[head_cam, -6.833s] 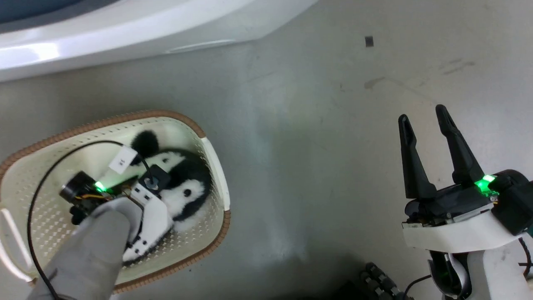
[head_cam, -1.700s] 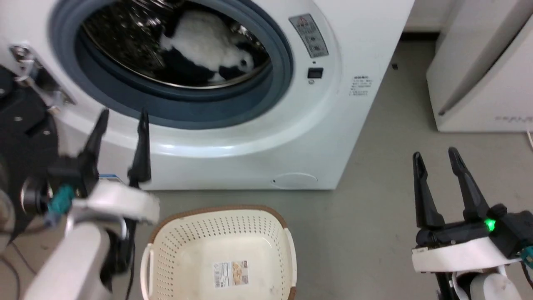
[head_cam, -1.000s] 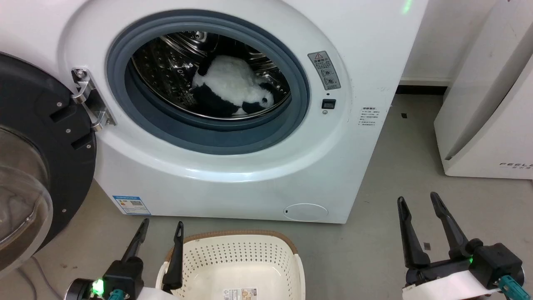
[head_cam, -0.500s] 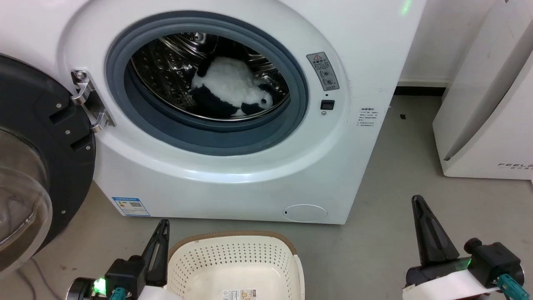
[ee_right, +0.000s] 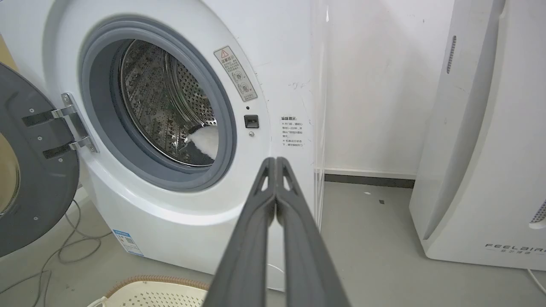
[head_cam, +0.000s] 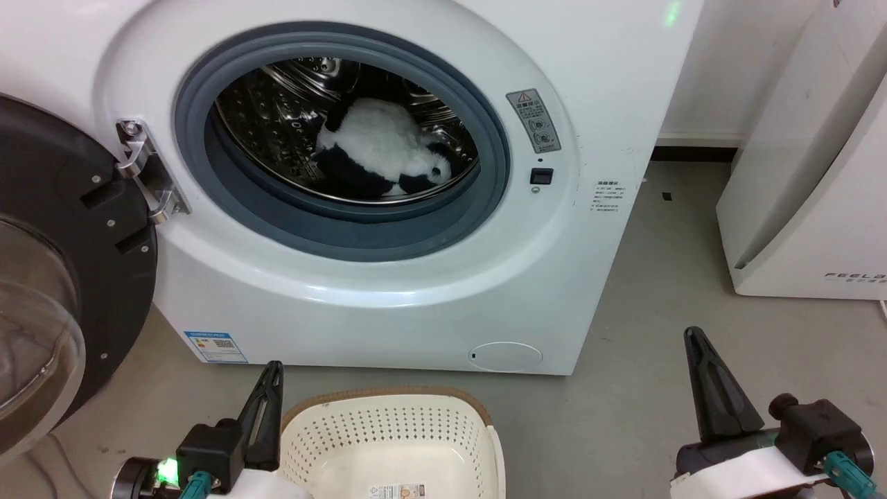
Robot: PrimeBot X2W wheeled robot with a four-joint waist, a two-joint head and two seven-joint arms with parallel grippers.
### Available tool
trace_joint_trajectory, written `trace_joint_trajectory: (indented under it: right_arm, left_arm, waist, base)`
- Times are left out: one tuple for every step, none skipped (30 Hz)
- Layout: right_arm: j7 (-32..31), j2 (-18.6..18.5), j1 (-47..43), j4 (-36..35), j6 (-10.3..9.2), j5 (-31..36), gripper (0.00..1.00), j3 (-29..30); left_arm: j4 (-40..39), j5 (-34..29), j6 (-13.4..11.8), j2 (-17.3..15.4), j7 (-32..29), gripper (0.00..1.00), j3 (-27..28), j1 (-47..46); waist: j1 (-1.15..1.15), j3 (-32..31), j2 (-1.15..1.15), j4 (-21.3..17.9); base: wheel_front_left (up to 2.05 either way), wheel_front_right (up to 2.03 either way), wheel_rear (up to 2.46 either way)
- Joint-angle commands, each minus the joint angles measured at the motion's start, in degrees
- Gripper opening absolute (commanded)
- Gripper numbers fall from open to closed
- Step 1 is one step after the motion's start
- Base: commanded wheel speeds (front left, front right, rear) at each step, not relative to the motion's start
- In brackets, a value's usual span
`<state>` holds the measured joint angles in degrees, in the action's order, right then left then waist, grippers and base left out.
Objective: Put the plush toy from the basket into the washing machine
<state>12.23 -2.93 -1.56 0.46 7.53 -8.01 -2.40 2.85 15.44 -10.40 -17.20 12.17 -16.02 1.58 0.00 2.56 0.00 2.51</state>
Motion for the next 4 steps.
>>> trace_joint_trajectory:
  right_arm:
    - [-0.3,0.0,0.3,-0.1,-0.01,0.6,0.00,0.1]
    - [-0.4,0.0,0.3,-0.1,-0.01,0.7,0.00,0.1]
    - [-0.6,0.0,0.3,-0.1,-0.01,0.8,0.00,0.2]
    - [-0.7,0.0,0.3,-0.1,-0.01,0.8,0.00,0.2]
  left_arm:
    - [-0.4,-0.9,0.4,0.5,-0.3,0.00,0.6,-0.3]
    - [-0.4,-1.0,0.5,0.6,-0.4,0.00,0.7,-0.3]
    - [-0.4,-1.2,0.6,0.7,-0.6,0.00,0.9,-0.3]
    - [-0.4,-1.3,0.7,0.9,-0.7,0.00,1.0,-0.3]
  waist:
    - [0.00,0.0,0.00,0.0]
    - [0.00,-0.1,0.00,-0.1]
    - [0.00,-0.1,0.00,-0.1]
    - [0.00,-0.1,0.00,-0.1]
  base:
    - [0.00,0.00,0.00]
    - [0.00,0.00,0.00]
    - [0.00,0.00,0.00]
    - [0.00,0.00,0.00]
